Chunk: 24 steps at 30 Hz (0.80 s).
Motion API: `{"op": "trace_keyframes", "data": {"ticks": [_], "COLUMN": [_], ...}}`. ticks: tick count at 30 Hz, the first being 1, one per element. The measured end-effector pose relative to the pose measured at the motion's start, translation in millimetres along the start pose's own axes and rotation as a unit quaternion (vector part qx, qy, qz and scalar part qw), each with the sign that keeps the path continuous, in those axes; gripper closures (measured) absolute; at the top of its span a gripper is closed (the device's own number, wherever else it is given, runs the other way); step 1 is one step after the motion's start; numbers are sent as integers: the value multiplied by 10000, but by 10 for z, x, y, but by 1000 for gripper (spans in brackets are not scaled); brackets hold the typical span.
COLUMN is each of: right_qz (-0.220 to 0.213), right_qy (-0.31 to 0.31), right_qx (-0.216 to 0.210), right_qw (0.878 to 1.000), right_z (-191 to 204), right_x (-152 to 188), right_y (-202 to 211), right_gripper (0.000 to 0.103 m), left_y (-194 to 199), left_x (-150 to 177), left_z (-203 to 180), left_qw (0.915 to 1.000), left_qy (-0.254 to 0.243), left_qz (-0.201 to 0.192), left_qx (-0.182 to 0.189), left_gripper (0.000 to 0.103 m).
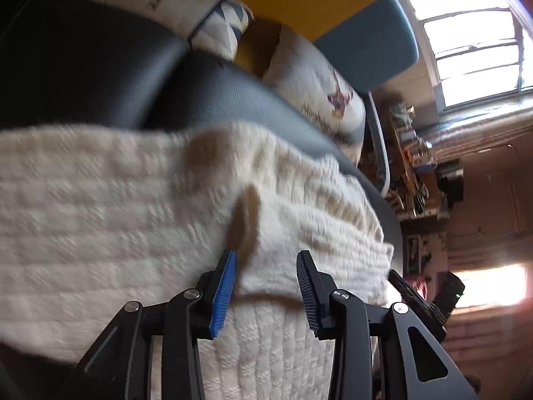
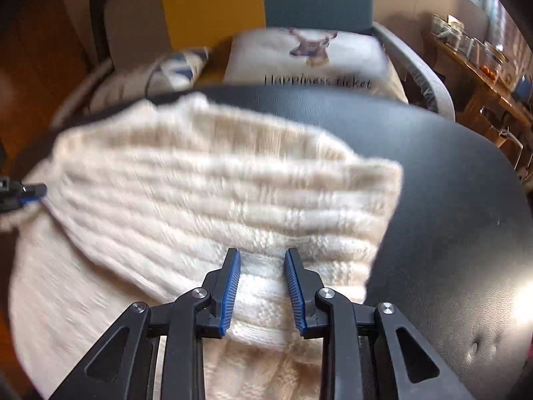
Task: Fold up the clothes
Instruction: 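Press the folded side flat and open the left gripper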
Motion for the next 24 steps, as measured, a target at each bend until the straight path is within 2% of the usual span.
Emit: {"op": "trace_keyframes", "data": {"ticks": [1, 2, 4, 8, 10, 12, 13, 15, 16, 18, 19, 21, 22, 24], "right_qz": [-77, -103, -109, -238, -406, -462, -466, -380, -276, -43, 29, 12, 3, -27], "right_qy": [90, 83, -14, -351, -606, -936, -1125, -1461, -1626, -1882, -1971, -2030, -2059, -2054], "right_qx": [30, -2, -125, -585, -641, -652, -661, -813, -885, -751, -692, -830, -899, -970], "right_qw": [9999, 9999, 9999, 9974, 9953, 9924, 9904, 9852, 9823, 9792, 9779, 9757, 9744, 9739], "right_z": [5, -3, -30, -92, -227, -421, -529, -687, -738, -858, -906, -920, -928, -934], "right_x": [17, 24, 27, -62, -162, -261, -314, -442, -484, -518, -523, -522, -522, -509], "right_y": [-8, -4, 11, 210, 333, 361, 354, 250, 162, -69, -158, -181, -192, -126], "right_gripper": [75, 75, 75, 75, 75, 75, 75, 75, 75, 75, 75, 75, 75, 75], "left_y": [-24, -25, -20, 128, 268, 350, 342, 225, 123, -98, -191, -351, -411, -379], "left_x": [37, 61, 104, 176, 159, 93, 64, 19, 6, -18, -17, 5, 36, 63], "left_z": [18, 42, 89, 7, -107, -323, -462, -657, -695, -744, -676, -457, -359, -324], "left_qw": [9993, 9989, 9984, 9974, 9954, 9949, 9938, 9913, 9905, 9888, 9885, 9881, 9903, 9919], "left_qy": [-102, -92, -14, -197, -412, -653, -822, -1091, -1158, -1262, -1183, -901, -727, -739], "left_qz": [-47, -46, -18, -61, -282, -510, -600, -598, -557, -459, -425, -326, -296, -440], "left_qx": [-348, -461, -567, -689, -822, -583, -449, -432, -497, -656, -843, -1204, -1149, -936], "left_gripper": [83, 99, 99, 99, 94, 84, 82, 75, 75, 75, 75, 76, 77, 77]}}
Point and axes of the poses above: each gripper's, at about its wrist camera, not at the fingertips, and y roughly against the way its jaws point, z to its left, x to its underside, the point moved 8 cm from there along -y, roughly the way its jaws point, and after that the axes turned 4 degrees about x, right-handed, at the moved point
